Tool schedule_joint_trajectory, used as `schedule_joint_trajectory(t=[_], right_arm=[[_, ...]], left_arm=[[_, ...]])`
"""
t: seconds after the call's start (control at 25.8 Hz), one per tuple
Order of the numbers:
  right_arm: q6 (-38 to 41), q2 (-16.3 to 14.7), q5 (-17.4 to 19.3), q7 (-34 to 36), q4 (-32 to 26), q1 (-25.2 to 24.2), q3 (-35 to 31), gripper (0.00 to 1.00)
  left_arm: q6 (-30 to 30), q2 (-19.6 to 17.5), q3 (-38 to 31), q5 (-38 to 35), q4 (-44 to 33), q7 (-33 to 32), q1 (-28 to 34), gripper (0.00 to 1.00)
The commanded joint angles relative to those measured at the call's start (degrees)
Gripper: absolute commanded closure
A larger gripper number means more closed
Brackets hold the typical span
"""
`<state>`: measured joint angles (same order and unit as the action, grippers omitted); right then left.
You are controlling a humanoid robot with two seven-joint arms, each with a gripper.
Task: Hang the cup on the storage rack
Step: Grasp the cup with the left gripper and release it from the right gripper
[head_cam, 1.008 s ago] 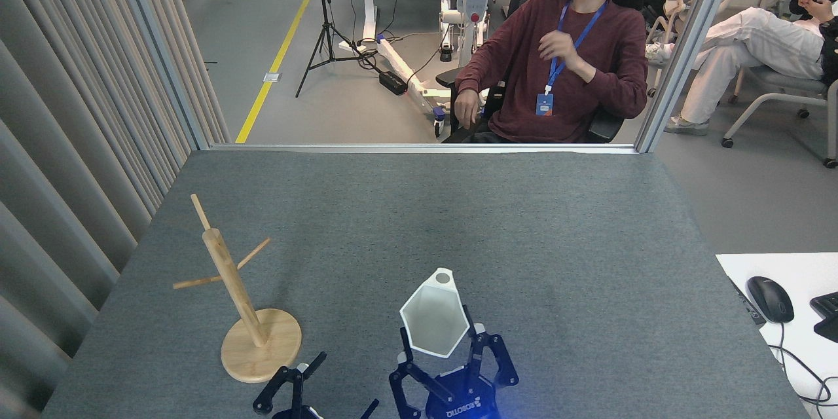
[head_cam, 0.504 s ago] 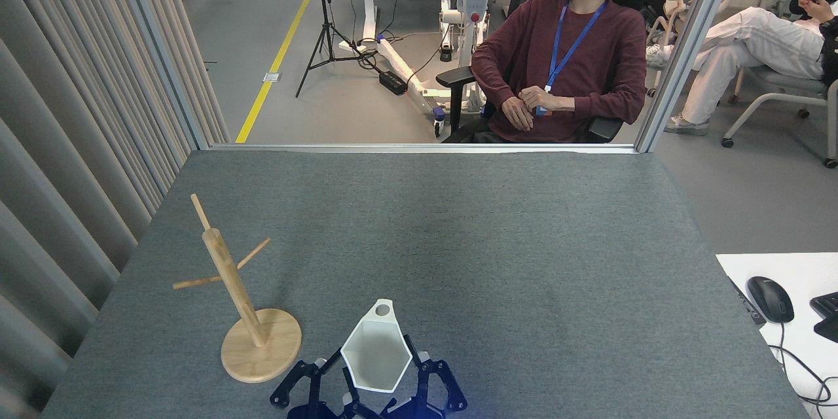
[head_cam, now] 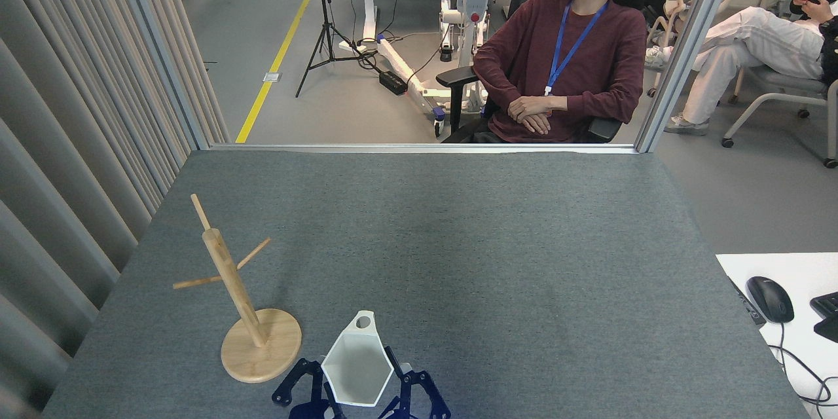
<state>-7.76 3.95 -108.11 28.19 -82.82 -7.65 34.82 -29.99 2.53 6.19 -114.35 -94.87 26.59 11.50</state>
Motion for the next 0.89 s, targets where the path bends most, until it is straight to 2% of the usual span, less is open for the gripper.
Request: schedule_joint_trajectory(t=[0.0,0.04,0.08,0.19,0.31,0.39,0.43,0.47,0.62,0.85], right_arm=[[0.82,0.0,-0.08,0.2,0.11,0.0,0.34,0.35],[0.91,0.0,-0.08,0.2,0.11,0.0,0.34,0.35],[0.82,0.0,-0.08,0.2,0.11,0.0,0.34,0.35],[0.82,0.0,-0.08,0.37,0.11,0.0,0.34,0.35],[0.82,0.0,-0.08,0.55,0.11,0.0,0.43,0.35],[0.82,0.0,0.09,0.64,0.11,0.0,0.43,0.3],[0.82,0.0,0.18,0.64,0.11,0.0,0.43,0.2],[0.82,0.0,0.36,0.72,0.02,0.0,0.43,0.04],[0.91,0.0,0.36,1.69,-1.29,0.0,0.87,0.02],[1.0,-0.09,0.45,1.78,-6.83,0.0,4.12,0.02]], left_arm=[[-0.86,-0.07,0.23,0.01,-0.67,0.3,0.1,0.04],[-0.86,-0.15,0.23,0.01,-0.85,0.3,0.19,0.11],[-0.86,-0.15,0.23,0.01,-0.94,0.3,0.19,0.12],[-0.86,-0.33,0.23,-0.08,-1.37,0.39,0.19,0.26],[-0.95,-0.51,0.23,-0.17,-1.64,0.48,0.19,0.33],[-0.95,-0.51,0.23,-0.17,-1.64,0.39,0.1,0.33],[-0.95,-0.51,0.23,-0.26,-1.64,0.39,0.02,0.33],[-0.95,-0.51,0.23,-0.26,-1.64,0.39,0.02,0.33],[-0.86,-0.51,0.23,-0.26,-1.46,0.39,-0.07,0.33],[-0.86,-0.51,0.23,-0.35,-1.2,0.39,-0.07,0.33]])
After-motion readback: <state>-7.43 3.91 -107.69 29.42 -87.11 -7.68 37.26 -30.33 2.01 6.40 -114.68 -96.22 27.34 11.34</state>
